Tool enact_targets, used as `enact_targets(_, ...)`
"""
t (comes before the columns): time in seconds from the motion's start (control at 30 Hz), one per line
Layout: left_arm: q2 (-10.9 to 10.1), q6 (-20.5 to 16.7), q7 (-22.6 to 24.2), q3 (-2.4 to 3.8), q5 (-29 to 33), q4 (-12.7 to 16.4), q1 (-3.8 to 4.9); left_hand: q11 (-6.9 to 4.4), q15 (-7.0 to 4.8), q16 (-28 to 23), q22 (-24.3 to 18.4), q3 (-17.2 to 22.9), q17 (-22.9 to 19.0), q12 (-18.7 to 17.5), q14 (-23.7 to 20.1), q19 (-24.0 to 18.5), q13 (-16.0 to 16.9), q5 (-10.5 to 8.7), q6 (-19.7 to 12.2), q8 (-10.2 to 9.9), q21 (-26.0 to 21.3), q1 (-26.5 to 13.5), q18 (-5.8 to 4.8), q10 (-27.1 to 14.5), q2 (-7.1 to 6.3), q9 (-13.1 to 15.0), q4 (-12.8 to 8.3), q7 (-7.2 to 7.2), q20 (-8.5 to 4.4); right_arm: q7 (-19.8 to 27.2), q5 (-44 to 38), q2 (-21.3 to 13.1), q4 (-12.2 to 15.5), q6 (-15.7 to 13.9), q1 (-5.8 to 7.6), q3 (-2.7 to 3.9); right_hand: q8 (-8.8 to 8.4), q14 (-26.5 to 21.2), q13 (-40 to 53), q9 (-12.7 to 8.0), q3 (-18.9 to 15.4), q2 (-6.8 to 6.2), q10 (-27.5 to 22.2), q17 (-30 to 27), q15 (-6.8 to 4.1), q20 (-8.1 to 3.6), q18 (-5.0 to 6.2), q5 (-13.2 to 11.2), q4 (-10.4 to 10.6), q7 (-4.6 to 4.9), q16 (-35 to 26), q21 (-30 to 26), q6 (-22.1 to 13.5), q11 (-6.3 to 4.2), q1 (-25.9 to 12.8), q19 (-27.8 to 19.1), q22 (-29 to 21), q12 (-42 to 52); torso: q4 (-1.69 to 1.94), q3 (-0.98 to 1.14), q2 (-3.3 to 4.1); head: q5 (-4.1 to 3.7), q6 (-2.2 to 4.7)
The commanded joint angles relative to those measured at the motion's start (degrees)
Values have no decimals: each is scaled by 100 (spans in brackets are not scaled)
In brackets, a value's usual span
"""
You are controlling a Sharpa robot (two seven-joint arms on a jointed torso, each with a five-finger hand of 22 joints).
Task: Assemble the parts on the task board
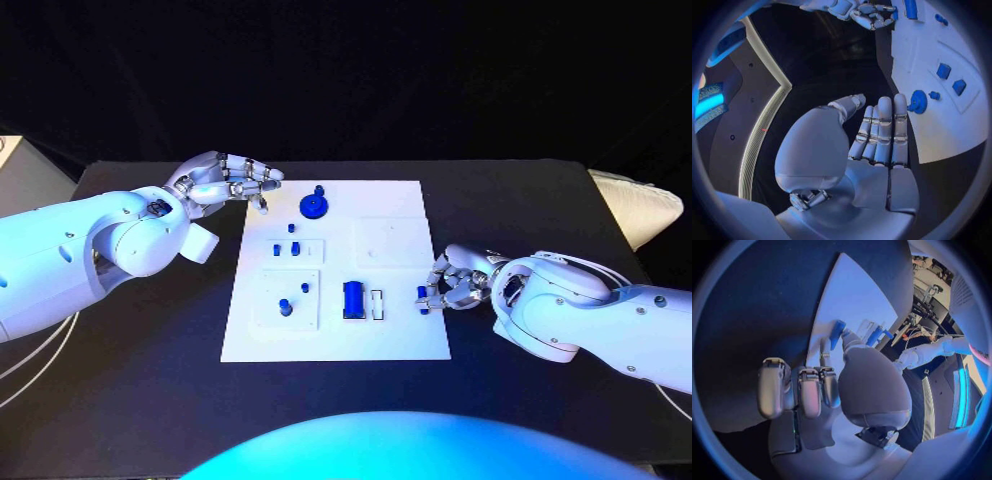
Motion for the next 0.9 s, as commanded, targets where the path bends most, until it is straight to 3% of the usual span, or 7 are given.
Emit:
enact_targets(0.03,6,85,65,3,1,18,2,6,-2,30,-8,-6,8,32,-47,48,-5,18,-51,27,-20,-30,88,-34,-17,7,40,-7,-7,-138,-424,65,-17,233,-52,-32,-26,580,1362,-34,-36,1,490,1473,-40,-20,5,-44,3,-11,4,26,11,-55,129,384,1218,15,-3,6,1,-4,0)
enact_targets(0.17,6,87,62,3,1,19,2,6,-2,30,-8,-6,8,32,-47,48,-5,18,-51,27,-20,-30,88,-34,-17,7,40,-7,-7,-164,-645,169,-38,274,-61,-33,-32,580,1362,-63,19,-9,490,1473,-45,-25,3,-349,0,-16,4,34,22,-59,435,387,1221,14,1,6,1,-18,0)
enact_targets(0.43,-3,91,55,3,1,21,2,4,-4,34,-17,-5,8,40,-48,56,-9,20,-52,37,-31,-25,89,-37,-13,9,47,-9,-8,-193,-1034,311,-107,385,-149,-38,-68,575,1346,-130,237,-112,477,1453,-49,-30,4,-317,-47,-16,-7,19,38,-62,887,385,1219,-12,-2,6,3,-13,0)
enact_targets(0.57,-2,90,53,3,1,20,2,4,-4,34,-17,-5,8,40,-48,56,-9,20,-52,37,-31,-25,89,-37,-13,9,47,-9,-8,-205,-1184,341,-129,401,-173,-39,-184,571,1296,-257,587,-180,432,1439,-31,-23,12,193,-83,23,-15,-37,-4,-35,1267,373,1207,-97,-4,4,-1,-16,0)
enact_targets(0.6,-1,91,53,3,1,21,2,4,-4,34,-17,-5,8,40,-48,56,-9,20,-52,37,-31,-25,89,-37,-13,9,47,-9,-8,-209,-1210,348,-132,397,-177,-39,-247,571,1297,-352,859,-241,431,1440,-8,-12,12,350,-55,57,-15,-39,23,-9,1338,373,1208,-95,-3,5,-2,-13,0)
enact_targets(0.7,-1,90,52,3,1,21,2,4,-4,34,-17,-5,8,40,-48,56,-9,20,-52,37,-31,-25,89,-37,-13,9,47,-9,-8,-212,-1207,353,-126,345,-182,-40,-285,572,1301,-446,1231,-359,433,1443,-5,-2,10,709,-30,57,-13,-25,86,-9,1312,378,1212,-89,-1,7,1,-8,0)
enact_targets(0.9,-3,89,46,3,0,19,2,3,-5,36,-21,-2,8,44,-49,59,-11,20,-53,41,-34,-21,89,-38,-10,10,49,-10,-9,-142,-891,318,-49,125,-185,-39,-243,579,1326,-476,1816,-394,457,1470,-28,-17,0,1315,-50,24,2,40,144,-38,1037,394,1228,-46,-5,8,1,-1,0)
